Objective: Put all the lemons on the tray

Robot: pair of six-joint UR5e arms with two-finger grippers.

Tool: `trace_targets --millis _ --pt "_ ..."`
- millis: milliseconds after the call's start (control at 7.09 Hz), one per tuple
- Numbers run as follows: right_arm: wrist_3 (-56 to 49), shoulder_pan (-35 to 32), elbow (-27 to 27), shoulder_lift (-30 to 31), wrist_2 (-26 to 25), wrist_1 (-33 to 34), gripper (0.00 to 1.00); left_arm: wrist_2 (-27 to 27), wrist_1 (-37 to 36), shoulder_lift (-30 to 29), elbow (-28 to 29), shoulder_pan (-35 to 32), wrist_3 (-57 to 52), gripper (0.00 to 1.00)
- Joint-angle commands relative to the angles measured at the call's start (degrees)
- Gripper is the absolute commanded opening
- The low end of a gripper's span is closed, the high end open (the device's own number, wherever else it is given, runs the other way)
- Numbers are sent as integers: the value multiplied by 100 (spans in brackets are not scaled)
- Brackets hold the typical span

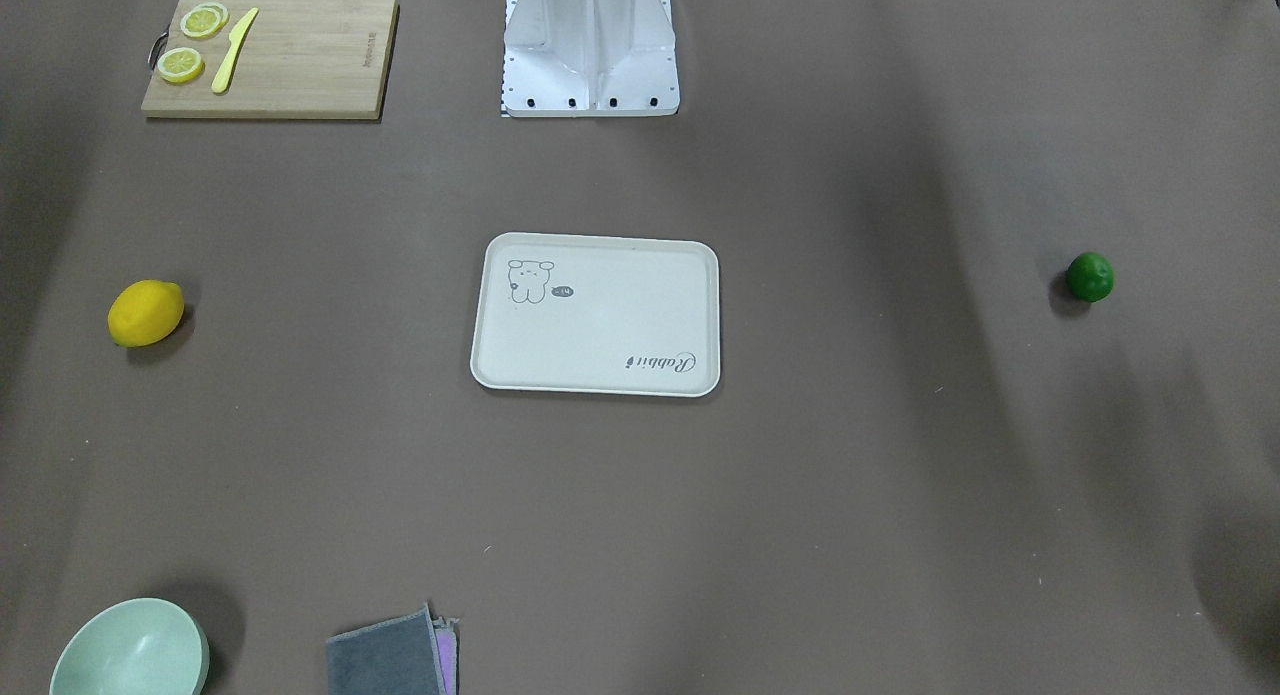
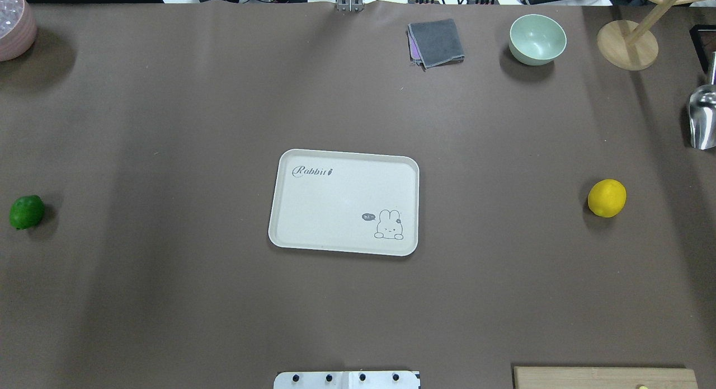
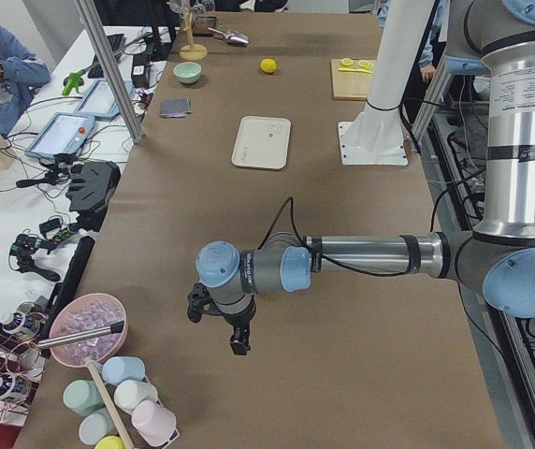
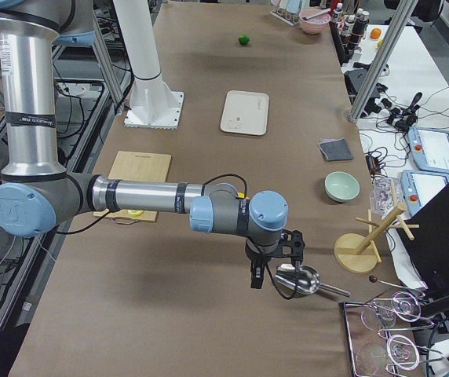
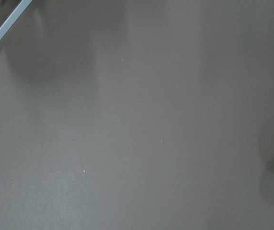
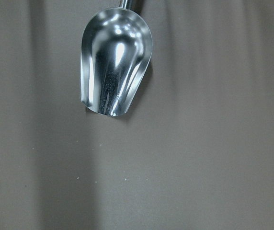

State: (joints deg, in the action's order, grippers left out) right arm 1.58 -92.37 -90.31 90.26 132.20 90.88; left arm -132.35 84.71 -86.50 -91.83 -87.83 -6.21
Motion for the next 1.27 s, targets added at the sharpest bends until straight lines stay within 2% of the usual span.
trace_targets --millis 0,282,705,846,1128 --pt "0 0 4 0 7 0 100 16 19 36 -19 11 49 98" --pt "9 0 13 0 33 0 100 -19 220 19 -220 255 766 98" --pt "9 0 30 0 42 9 100 -28 265 89 -957 1186 2173 97" --pt "9 0 31 9 42 0 100 -28 526 133 -1003 1389 2568 97" --pt "61 87 13 0 60 0 100 -28 1752 536 -968 1811 3734 97"
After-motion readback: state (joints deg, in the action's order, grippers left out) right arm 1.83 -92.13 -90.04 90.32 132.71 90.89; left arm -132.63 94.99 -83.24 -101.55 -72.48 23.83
